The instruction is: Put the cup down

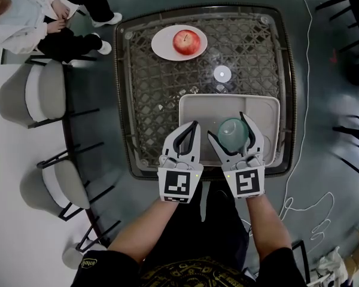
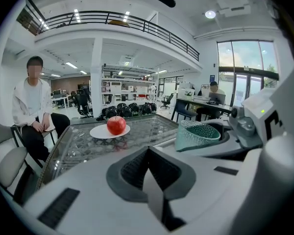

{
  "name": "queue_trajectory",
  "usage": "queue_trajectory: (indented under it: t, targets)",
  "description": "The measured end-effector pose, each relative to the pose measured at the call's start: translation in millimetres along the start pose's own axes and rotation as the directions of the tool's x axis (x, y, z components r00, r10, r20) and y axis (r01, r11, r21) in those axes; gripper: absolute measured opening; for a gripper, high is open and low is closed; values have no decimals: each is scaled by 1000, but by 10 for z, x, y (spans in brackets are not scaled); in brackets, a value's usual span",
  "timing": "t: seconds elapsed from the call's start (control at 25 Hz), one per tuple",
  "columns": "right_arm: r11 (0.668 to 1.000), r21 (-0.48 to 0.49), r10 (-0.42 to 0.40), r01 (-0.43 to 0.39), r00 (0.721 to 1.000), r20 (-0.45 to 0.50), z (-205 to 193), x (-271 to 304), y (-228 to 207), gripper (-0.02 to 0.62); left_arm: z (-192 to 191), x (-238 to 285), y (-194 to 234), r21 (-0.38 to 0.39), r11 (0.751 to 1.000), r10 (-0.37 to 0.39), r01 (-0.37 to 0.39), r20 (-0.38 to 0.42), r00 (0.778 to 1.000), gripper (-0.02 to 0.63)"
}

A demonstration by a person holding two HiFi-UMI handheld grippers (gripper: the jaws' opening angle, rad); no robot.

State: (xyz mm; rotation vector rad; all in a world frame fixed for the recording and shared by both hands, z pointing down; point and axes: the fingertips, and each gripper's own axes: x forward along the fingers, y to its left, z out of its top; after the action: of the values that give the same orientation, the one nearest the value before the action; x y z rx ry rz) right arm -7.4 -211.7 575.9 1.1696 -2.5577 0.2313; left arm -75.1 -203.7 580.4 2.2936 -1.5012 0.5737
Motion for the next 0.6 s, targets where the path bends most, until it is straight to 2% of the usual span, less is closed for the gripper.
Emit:
queue_trajectory:
  t: [0.6]
  targets:
    - [1000, -17, 3, -4, 999, -44, -181, 49, 1, 390, -79, 66, 2, -2, 1000, -7, 7, -12, 1000, 0]
